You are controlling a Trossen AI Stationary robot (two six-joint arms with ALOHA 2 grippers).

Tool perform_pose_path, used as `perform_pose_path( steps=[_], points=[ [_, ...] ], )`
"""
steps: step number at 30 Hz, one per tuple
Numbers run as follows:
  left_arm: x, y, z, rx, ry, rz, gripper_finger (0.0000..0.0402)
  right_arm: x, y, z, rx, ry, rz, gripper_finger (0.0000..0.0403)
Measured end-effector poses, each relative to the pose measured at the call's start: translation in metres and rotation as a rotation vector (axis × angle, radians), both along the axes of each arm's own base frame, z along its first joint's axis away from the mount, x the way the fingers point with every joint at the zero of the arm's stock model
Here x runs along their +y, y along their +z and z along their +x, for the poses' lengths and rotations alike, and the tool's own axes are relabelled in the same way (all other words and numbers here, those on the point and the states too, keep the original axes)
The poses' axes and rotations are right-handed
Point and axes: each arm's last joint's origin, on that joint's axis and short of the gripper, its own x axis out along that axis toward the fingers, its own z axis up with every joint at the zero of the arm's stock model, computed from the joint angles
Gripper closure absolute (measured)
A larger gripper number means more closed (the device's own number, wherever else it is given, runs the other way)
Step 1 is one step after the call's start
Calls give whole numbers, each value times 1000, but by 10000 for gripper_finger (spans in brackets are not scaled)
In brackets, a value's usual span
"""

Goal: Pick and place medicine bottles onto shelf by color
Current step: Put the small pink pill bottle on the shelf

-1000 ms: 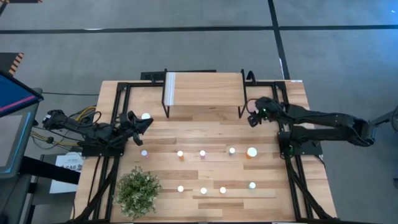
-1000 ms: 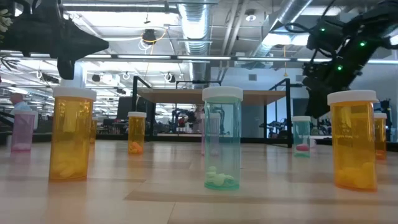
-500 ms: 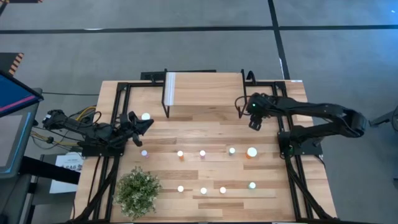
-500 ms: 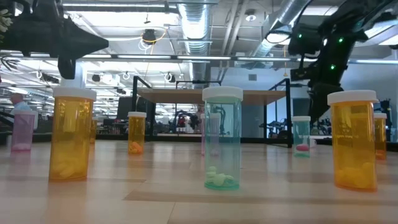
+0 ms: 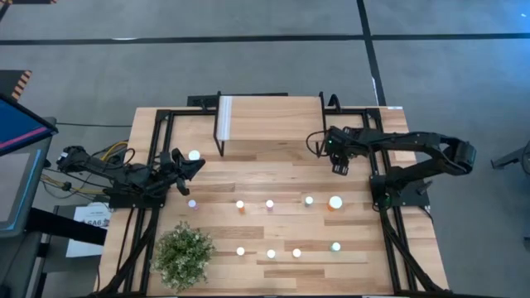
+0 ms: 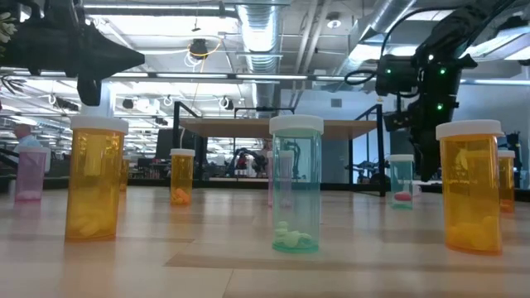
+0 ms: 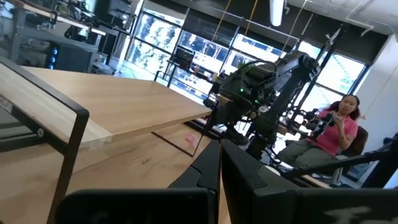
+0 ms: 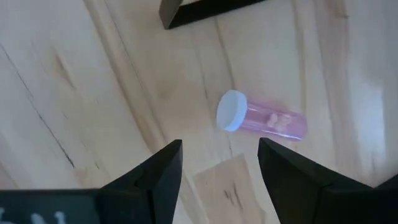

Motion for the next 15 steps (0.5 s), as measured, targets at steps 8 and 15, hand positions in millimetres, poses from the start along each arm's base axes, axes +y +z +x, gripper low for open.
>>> perform_pose_path(
  steps=[8, 15],
  points=[
    [0, 0, 0, -1, -1, -9, 401, 12, 4, 1, 199, 218, -102, 172],
    [0, 0, 0, 0, -3, -9, 401, 10, 4, -1, 315, 412, -143, 172]
  ],
)
